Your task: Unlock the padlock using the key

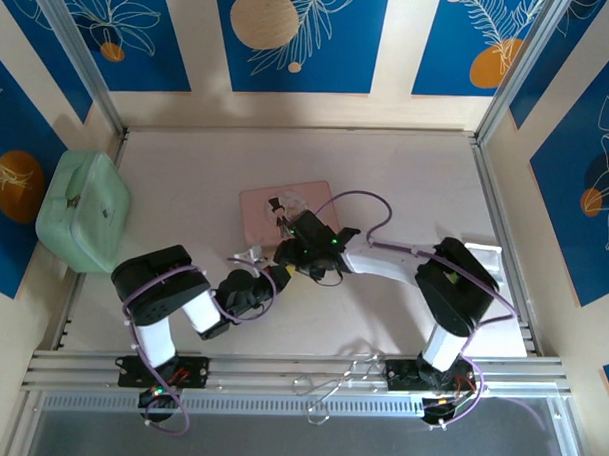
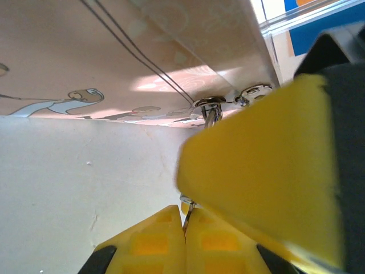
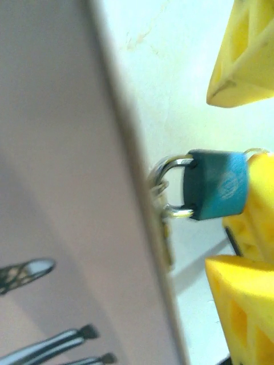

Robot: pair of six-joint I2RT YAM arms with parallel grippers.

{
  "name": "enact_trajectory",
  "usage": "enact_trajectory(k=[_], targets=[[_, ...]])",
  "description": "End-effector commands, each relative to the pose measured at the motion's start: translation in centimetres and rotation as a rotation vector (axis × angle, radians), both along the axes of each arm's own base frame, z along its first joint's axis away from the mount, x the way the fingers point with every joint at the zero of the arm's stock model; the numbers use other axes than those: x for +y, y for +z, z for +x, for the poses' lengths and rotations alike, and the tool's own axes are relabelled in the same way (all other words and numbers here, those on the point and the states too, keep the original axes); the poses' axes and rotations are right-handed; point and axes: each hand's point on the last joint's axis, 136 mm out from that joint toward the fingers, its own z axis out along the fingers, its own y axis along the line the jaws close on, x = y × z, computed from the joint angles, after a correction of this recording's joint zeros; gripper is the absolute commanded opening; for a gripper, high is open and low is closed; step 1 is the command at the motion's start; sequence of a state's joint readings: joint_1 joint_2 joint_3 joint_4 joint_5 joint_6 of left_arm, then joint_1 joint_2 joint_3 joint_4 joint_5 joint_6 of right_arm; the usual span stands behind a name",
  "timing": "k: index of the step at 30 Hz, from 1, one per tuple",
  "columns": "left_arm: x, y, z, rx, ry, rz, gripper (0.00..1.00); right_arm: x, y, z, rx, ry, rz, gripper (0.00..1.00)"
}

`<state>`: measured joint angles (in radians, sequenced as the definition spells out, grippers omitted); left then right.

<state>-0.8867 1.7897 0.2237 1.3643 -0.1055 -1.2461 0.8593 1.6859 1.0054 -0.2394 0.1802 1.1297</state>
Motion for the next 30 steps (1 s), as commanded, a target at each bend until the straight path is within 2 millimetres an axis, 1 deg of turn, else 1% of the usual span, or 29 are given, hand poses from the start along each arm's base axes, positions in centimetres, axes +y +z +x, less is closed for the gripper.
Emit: enact_trajectory(k=[1,3,5,9,12,14,21,30], targets=[[-0.7,1.6,0.5,-0.012,0.011,-0.074,0.0,-0.4,2.4,0.7,-0.088,-0.052,0.161,0.73],[-0.7,1.6,0.5,0.003,0.016,-0.088,0.0,-0.6,3.3,0.9,-0.141,-0.063,0.228,0.71],[-0.8,1.7,0.5,0.024,0.02,-0.113,0.0,-0.8,3.6,0.8,-0.173,-0.06,0.259,0.69],[-1.7,2.6,0.5,0.036,-0.006,-0.16,0.0,-0.7,3.3,0.8,-0.186,-0.059,0.336,0.64],[-1.9,3.2,0.5,0.045,-0.009,-0.188,0.0,-0.9,2.8,1.0,-0.188,-0.068,0.406,0.63],[-1.9,3.4,0.5,0.05,-0.01,-0.199,0.0,-0.8,2.9,1.3,-0.196,-0.055,0.449,0.61],[-2.0,3.3,0.4,0.065,-0.011,-0.209,0.0,-1.1,2.8,1.5,-0.199,-0.06,0.469,0.57],[-1.9,3.9,0.5,0.052,-0.006,-0.219,0.0,-1.2,0.9,1.6,-0.15,-0.079,0.478,0.52]])
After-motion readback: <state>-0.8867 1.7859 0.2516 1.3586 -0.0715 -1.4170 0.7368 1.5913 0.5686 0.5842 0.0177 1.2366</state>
